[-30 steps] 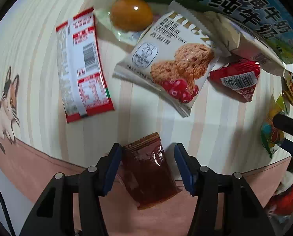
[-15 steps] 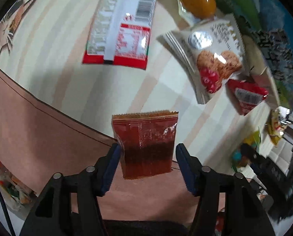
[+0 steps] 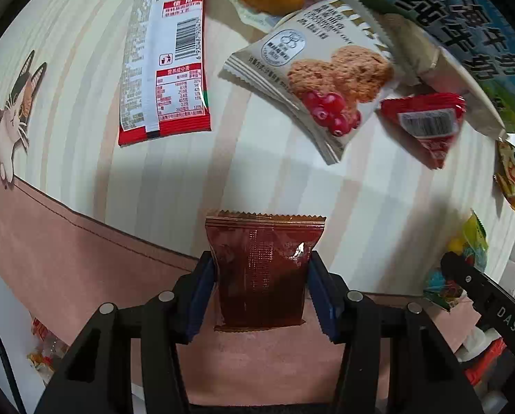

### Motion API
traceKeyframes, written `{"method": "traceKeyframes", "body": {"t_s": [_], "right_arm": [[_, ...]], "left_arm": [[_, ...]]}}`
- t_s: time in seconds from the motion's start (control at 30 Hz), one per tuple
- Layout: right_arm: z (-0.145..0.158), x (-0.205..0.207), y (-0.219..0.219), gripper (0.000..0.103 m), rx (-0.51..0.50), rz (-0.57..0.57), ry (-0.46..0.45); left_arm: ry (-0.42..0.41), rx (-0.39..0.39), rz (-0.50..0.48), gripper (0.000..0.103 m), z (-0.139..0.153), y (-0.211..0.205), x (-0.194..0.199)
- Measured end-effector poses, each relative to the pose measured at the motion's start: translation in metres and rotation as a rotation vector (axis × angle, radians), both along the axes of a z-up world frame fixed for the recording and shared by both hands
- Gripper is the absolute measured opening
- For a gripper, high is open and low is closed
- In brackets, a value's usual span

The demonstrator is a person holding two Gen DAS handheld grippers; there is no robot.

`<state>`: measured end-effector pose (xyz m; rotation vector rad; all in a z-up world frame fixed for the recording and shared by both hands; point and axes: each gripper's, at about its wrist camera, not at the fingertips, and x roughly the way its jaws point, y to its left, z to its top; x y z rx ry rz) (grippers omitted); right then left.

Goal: Organize snacks
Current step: 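Carry both packets into the box and open both tools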

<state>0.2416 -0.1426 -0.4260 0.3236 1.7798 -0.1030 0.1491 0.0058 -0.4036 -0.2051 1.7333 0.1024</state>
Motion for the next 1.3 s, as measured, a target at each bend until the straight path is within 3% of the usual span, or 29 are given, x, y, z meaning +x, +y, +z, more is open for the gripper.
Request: {"method": "traceKeyframes", "body": {"t_s": [0.2,0.37,0.53,0.7,0.87,0.93,1.2,1.3], "right_arm": [[0.029,-0.007,-0.017,0.05,0.067,-0.013,-0.046],[0.081,0.002,-0.032,0.049,0.142,-0.018,-0.126],[0.153,0.056,-0.049,0.049,0.19,0.002,-0.243],[0.196,0.127,-0.065,0.049,0.128,0.06,-0.328],[0.2,0.212,-0.084,0.05,0.015,0.096,-0.339],[0.196,0.241,-0.092,0.05,-0.015,0.092,-0.318],[0.15,0.306,-0.108,0.05,-0.114,0.105,-0.24],[0.133,0.32,-0.112,0.05,-0.116,0.093,-0.224]], "left_arm": [[-0.083,-0.028,-0.052,0.05,0.044,-0.015,0.001],[-0.219,-0.083,-0.107,0.05,0.116,-0.023,0.016],[-0.338,-0.134,-0.162,0.05,0.201,-0.043,0.087],[-0.406,-0.089,-0.225,0.05,0.24,-0.056,0.163],[-0.398,-0.016,-0.259,0.05,0.23,-0.055,0.241],[-0.394,-0.025,-0.314,0.05,0.22,-0.057,0.268],[-0.278,0.048,-0.349,0.05,0.181,-0.055,0.357],[-0.213,0.067,-0.313,0.05,0.165,-0.05,0.377]]}}
